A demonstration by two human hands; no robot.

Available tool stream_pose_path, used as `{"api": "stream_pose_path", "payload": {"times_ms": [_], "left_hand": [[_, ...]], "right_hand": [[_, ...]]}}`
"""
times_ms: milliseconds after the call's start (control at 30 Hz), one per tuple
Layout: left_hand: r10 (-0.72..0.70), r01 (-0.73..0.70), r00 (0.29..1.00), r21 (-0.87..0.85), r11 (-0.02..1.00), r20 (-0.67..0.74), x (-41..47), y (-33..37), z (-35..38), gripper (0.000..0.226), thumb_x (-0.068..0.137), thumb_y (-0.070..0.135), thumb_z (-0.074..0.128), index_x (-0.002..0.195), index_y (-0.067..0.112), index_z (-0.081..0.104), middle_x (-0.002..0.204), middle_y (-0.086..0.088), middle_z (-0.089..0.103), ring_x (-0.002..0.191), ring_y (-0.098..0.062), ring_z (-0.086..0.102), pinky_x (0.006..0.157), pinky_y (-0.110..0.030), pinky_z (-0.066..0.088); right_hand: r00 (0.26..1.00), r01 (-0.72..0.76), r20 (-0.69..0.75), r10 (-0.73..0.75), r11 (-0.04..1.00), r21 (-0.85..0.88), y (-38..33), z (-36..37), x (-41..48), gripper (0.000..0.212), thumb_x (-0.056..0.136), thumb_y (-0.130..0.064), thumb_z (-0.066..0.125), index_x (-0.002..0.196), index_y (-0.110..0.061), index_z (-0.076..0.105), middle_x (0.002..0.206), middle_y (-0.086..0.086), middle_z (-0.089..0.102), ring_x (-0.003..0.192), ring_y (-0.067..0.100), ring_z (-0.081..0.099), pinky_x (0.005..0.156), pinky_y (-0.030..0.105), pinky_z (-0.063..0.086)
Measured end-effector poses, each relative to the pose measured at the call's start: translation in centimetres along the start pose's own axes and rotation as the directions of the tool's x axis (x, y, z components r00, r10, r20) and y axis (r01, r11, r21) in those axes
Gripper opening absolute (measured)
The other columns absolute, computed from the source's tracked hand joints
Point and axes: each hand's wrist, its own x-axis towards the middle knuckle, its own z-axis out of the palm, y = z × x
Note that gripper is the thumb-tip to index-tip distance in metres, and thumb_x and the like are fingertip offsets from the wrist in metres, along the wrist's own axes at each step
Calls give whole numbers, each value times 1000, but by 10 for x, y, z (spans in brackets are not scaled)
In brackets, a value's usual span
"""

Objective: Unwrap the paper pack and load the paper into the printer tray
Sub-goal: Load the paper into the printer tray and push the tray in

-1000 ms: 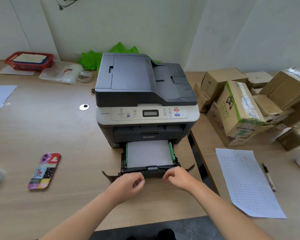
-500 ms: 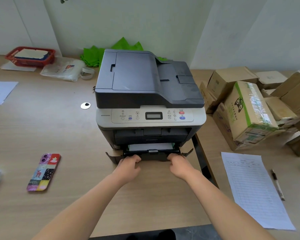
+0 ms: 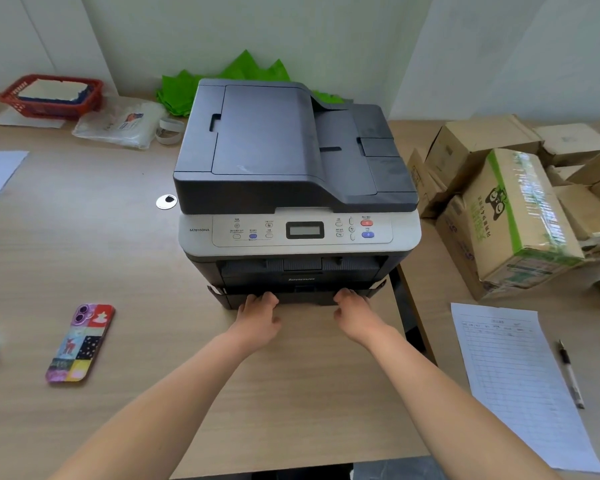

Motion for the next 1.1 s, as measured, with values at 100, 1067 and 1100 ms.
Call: {"api": "stream_pose_path", "payload": {"times_ms": [100, 1067, 1100], "left_hand": [[-21, 21, 999, -8, 1000, 25, -1, 1, -4, 45, 88, 26, 52, 132, 20, 47, 129, -12, 46, 122, -37, 44, 108, -37, 34], [88, -87, 996, -63, 994, 28, -27, 19, -46, 49, 92, 15, 47, 140, 18, 42, 141, -13, 45, 125, -31, 51, 107, -37, 41], [129, -128, 991, -50, 990, 22, -28, 22, -58, 47, 92, 15, 47, 139, 17, 44, 141, -11, 49, 126, -28, 52, 107, -35, 42]], "right_hand": [[1000, -28, 11, 27, 999, 25, -4, 0, 0, 38, 92, -10, 44, 128, -1, 50, 131, 17, 55, 123, 35, 50, 106, 37, 36], [995, 5, 103, -17, 993, 116, -35, -26, -18, 45, 89, -8, 46, 134, -5, 44, 136, 16, 48, 122, 34, 52, 102, 35, 44], [992, 29, 119, -42, 994, 106, -40, -35, -20, 43, 89, -8, 47, 132, -7, 49, 133, 15, 53, 120, 31, 54, 100, 33, 45]]}}
